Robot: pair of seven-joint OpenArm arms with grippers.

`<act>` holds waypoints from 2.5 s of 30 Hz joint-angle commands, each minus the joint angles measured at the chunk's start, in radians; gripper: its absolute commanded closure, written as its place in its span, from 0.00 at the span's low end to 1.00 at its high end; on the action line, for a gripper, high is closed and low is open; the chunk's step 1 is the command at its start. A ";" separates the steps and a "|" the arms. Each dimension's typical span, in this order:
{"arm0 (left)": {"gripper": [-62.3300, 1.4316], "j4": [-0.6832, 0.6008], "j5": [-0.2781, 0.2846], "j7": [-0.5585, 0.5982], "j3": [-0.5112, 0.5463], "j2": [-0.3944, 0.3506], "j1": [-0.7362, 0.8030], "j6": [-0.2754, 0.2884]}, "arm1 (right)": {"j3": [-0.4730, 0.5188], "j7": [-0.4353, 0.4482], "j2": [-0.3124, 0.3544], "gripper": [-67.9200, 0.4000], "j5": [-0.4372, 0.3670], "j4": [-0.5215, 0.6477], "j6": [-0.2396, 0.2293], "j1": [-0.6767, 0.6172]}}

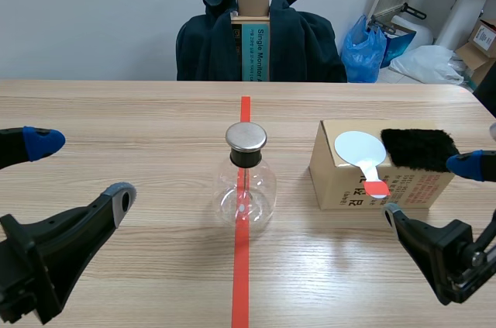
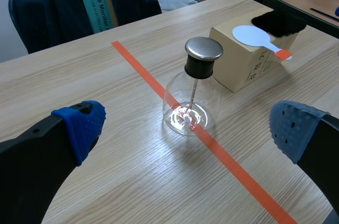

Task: Do the electroscope experiment.
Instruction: 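Pick up the white charging plate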

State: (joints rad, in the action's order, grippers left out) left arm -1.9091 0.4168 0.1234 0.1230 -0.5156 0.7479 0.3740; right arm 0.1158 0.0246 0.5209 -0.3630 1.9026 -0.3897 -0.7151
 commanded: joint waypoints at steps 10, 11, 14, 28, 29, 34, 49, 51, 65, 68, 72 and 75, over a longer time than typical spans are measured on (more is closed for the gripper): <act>0.00 -0.016 0.006 0.014 0.001 0.005 -0.003 0.005 | 0.008 0.004 0.000 0.15 -0.003 0.015 0.000 0.003; 0.00 -0.016 0.006 0.014 0.001 0.005 -0.003 0.005 | 0.008 0.004 0.000 0.15 -0.003 0.015 0.000 0.003; 0.00 -0.016 0.006 0.014 0.001 0.005 -0.003 0.005 | 0.008 0.004 0.000 0.15 -0.003 0.015 0.000 0.003; 0.00 -0.016 0.006 0.014 0.001 0.005 -0.003 0.006 | 0.008 0.116 0.000 0.14 0.495 0.015 0.004 -0.013; 0.00 -0.016 0.006 0.014 0.001 0.005 -0.003 0.006 | 0.008 0.154 0.000 0.14 0.581 0.015 0.012 -0.020; 0.00 -0.016 0.006 0.013 0.001 0.005 -0.003 0.006 | 0.008 0.261 0.000 0.14 0.992 0.013 0.159 -0.045; 0.00 -0.016 0.006 0.014 0.001 0.005 -0.003 0.006 | -0.134 0.364 -0.001 0.15 1.397 -0.304 0.699 0.123; 0.00 -0.016 0.006 0.014 0.001 0.005 -0.003 0.006 | -0.186 0.313 -0.001 0.14 1.397 -0.353 0.705 0.171; 0.00 -0.016 0.006 0.014 0.001 0.005 -0.003 0.006 | -0.466 0.015 -0.074 0.15 1.414 -0.497 0.793 0.350; 0.00 -0.016 0.006 0.014 0.001 0.005 -0.003 0.006 | -0.502 -0.038 -0.089 0.15 1.431 -0.497 0.793 0.352; 0.00 -0.016 0.006 0.014 0.001 0.005 -0.003 0.006 | -0.529 -0.056 -0.100 0.15 1.441 -0.497 0.793 0.352; 0.00 -0.016 0.006 0.014 0.001 0.005 -0.003 0.006 | -0.538 -0.054 -0.100 0.15 1.449 -0.497 0.793 0.353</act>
State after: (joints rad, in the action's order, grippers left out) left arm -1.9091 0.4168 0.1234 0.1230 -0.5156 0.7479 0.3771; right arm -0.4324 -0.0280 0.4076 1.0779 1.3811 0.3962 -0.3691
